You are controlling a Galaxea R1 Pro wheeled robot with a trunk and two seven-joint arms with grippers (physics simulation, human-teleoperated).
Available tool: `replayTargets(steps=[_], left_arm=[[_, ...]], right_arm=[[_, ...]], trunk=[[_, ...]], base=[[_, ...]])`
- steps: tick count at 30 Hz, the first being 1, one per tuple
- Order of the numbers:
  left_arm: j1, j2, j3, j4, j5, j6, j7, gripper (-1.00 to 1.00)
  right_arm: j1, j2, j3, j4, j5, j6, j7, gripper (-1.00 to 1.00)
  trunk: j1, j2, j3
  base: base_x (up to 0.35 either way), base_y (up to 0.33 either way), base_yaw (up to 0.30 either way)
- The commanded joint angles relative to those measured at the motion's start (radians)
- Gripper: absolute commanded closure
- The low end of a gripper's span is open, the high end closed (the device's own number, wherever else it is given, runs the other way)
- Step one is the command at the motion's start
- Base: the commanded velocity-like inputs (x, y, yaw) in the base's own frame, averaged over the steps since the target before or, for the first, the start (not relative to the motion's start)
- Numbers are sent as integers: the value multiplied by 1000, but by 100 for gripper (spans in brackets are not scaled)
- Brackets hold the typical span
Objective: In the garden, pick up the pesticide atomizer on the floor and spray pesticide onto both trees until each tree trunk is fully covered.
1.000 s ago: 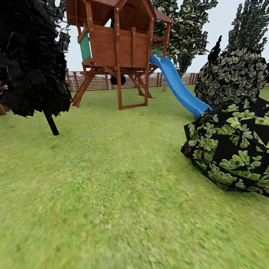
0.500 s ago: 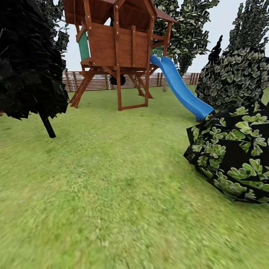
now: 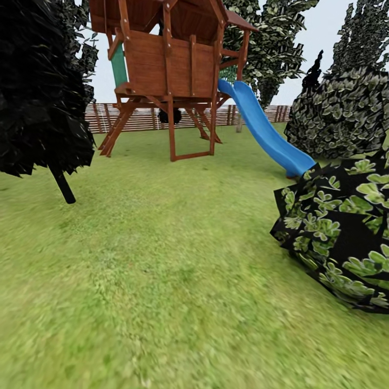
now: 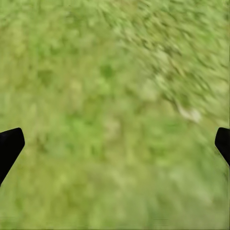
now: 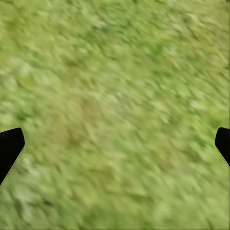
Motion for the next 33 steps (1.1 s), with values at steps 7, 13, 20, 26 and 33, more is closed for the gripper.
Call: replayTargets(steps=[7, 13, 20, 26, 33], left_arm=[[-1, 0, 0, 1, 4, -3, 0, -100], [-1, 0, 0, 1, 4, -3, 0, -100], [-1, 0, 0, 1, 4, -3, 0, -100], [-1, 0, 0, 1, 4, -3, 0, -100], [-1, 0, 0, 1, 4, -3, 1, -100]], right_arm=[[-1, 0, -3, 1, 6, -3, 0, -100], [-1, 0, -3, 1, 7, -3, 0, -100], [-1, 0, -3, 1, 8, -3, 1, -100], [-1, 0, -3, 1, 8, -3, 1, -100], [-1, 0, -3, 1, 8, -3, 1, -100]], trunk=[[0, 0, -1], [0, 0, -1], [0, 0, -1], [0, 0, -1], [0, 0, -1]], base=[[339, 0, 0], [339, 0, 0], [339, 0, 0], [339, 0, 0], [339, 0, 0]])
